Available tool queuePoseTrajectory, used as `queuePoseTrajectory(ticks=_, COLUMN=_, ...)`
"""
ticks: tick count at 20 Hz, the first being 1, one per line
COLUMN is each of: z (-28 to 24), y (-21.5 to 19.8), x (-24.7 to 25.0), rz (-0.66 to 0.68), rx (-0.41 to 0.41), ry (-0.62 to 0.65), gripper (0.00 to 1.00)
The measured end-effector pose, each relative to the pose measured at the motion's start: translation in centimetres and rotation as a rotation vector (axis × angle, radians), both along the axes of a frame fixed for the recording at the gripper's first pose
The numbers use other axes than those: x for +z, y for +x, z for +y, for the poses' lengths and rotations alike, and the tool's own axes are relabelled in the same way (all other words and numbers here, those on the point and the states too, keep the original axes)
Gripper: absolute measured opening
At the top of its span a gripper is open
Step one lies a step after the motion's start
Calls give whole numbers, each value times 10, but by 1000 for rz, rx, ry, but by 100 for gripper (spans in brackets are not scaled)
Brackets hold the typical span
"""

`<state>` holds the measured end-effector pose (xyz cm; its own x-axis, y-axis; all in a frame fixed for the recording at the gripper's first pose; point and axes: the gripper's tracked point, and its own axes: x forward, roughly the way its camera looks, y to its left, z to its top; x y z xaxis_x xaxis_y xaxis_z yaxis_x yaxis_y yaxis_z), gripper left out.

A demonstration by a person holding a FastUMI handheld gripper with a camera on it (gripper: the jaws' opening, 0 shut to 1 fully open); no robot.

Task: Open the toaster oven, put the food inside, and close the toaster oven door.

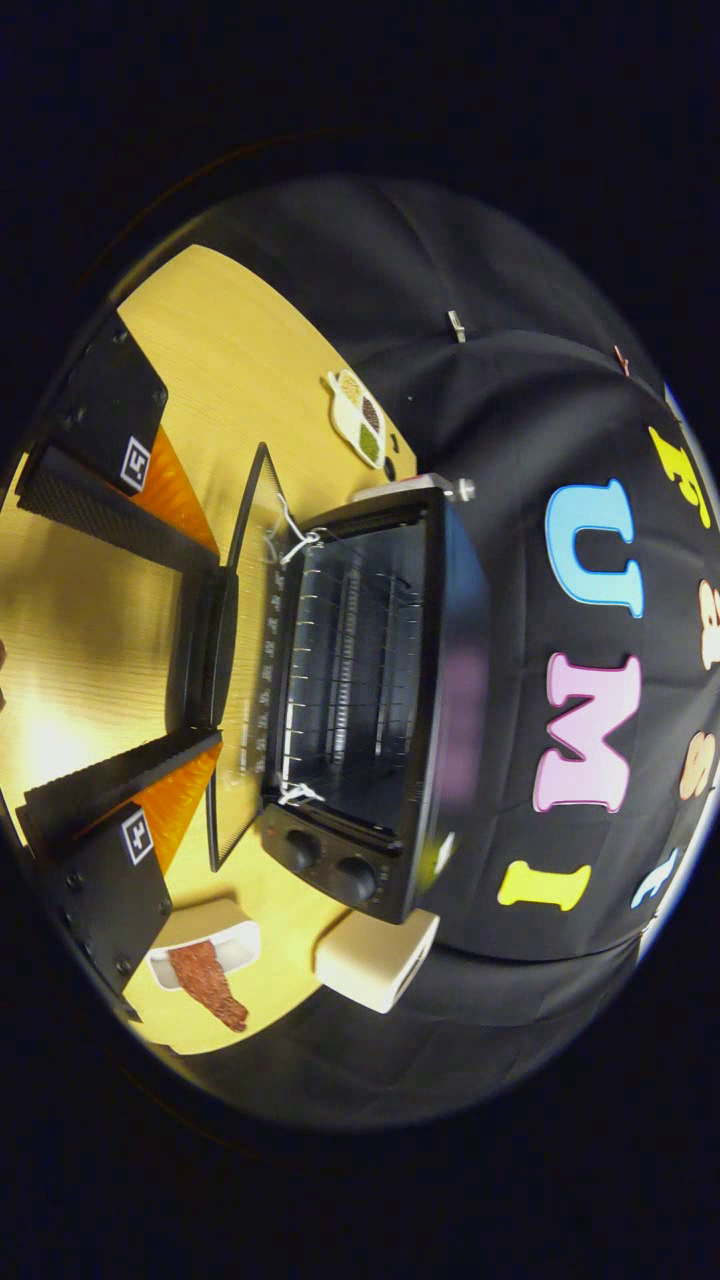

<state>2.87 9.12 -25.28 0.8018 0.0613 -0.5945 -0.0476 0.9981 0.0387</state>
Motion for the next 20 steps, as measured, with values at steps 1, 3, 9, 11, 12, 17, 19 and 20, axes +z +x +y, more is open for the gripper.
queuePoseTrajectory(ticks=1, z=1, y=-7, x=-13, rz=46, rx=-9, ry=30, gripper=98)
queuePoseTrajectory(ticks=3, z=-4, y=-8, x=-36, rz=124, rx=-30, ry=53, gripper=98)
queuePoseTrajectory(ticks=9, z=-10, y=-18, x=-17, rz=70, rx=12, ry=51, gripper=99)
queuePoseTrajectory(ticks=11, z=-20, y=-21, x=6, rz=31, rx=25, ry=45, gripper=99)
queuePoseTrajectory(ticks=12, z=-25, y=-21, x=20, rz=4, rx=32, ry=47, gripper=99)
queuePoseTrajectory(ticks=17, z=-61, y=-16, x=91, rz=-114, rx=35, ry=52, gripper=99)
queuePoseTrajectory(ticks=19, z=-79, y=-14, x=118, rz=-160, rx=26, ry=79, gripper=99)
queuePoseTrajectory(ticks=20, z=-90, y=-11, x=129, rz=-189, rx=20, ry=91, gripper=99)
